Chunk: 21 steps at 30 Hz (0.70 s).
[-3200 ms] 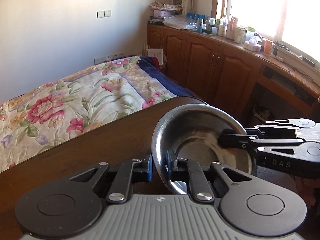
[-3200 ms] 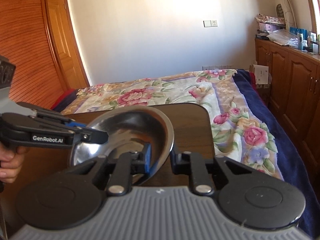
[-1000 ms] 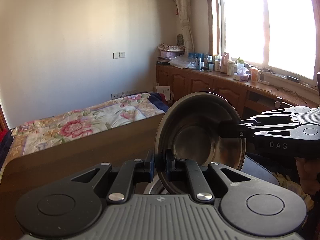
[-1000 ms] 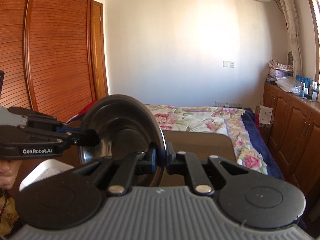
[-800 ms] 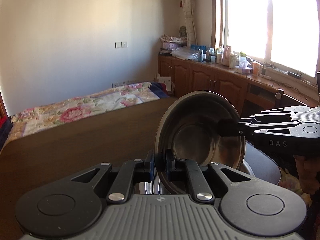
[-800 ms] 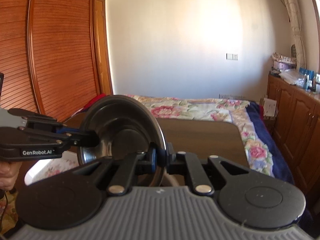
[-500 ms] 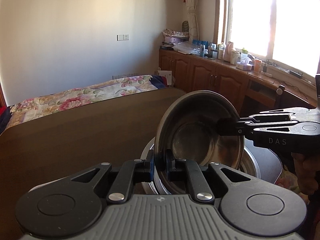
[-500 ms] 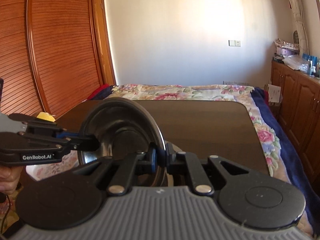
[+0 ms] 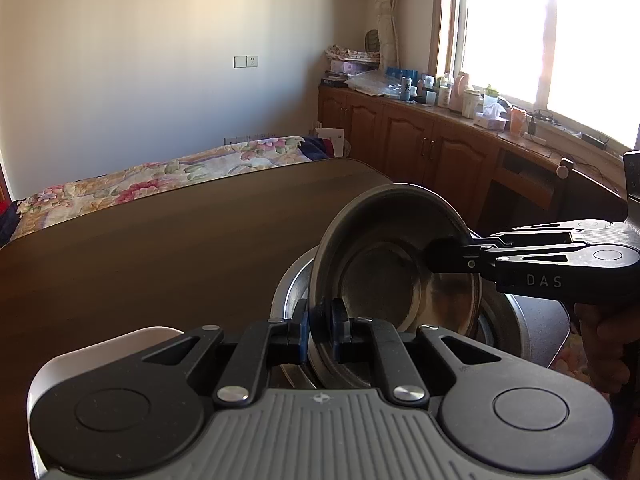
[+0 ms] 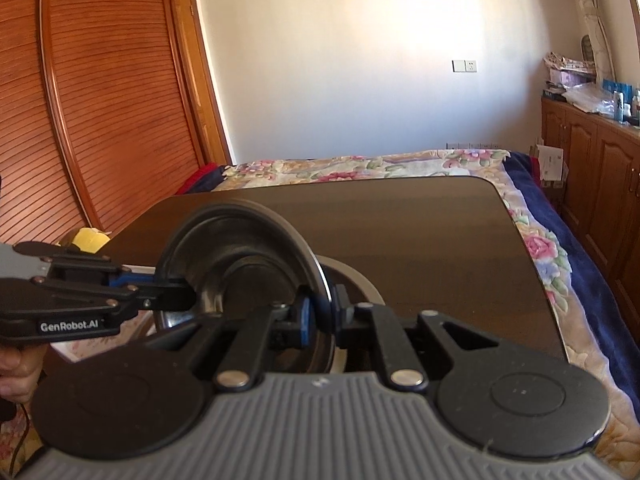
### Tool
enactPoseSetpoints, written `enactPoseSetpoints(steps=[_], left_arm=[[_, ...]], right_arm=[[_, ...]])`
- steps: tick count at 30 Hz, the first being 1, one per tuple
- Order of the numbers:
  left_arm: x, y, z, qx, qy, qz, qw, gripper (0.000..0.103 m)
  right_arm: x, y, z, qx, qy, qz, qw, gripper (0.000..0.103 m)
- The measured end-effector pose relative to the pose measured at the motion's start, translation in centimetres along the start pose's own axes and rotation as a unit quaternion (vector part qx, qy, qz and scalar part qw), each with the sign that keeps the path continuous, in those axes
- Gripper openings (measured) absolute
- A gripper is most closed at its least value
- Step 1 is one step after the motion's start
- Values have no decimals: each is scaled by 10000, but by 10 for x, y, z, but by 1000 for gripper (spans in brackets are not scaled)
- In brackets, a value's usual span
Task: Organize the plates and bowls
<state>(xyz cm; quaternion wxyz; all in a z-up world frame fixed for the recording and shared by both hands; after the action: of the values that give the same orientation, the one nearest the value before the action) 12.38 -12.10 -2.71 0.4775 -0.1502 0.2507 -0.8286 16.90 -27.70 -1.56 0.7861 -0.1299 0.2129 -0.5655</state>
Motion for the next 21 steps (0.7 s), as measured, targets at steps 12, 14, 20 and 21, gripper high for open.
enactPoseSetpoints(steps=[12,14,20,21], left_arm=[[-1,4,-4,-35,-106,-2,9999,12],[-2,4,-5,-30,-131,15,9999,13],[-2,-4,-4,125,-222,-13,9997,13],[-2,-6,-4,166,-222,-5,9996,13]], right_arm=[[-4,5,-5,68,-193,-228,9995,18],[-5,5,-5,107,-251,-280,9992,18],[-9,-1,-5,342,-382,-417,9978,21],[-9,-2,-4,378,-378,-402,9978,22]])
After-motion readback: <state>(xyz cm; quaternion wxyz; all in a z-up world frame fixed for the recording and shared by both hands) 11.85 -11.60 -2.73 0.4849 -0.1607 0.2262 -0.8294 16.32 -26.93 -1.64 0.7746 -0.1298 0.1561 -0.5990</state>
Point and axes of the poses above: each gripper's, at about its wrist camera, not at the fingertips, and y roughly the way its jaws point, x to its right, z to its top, the point moved 6 cm from there along y, roughly the way its jaws point, and after that the axes turned 3 degrees about z, right-handed, at the moved point
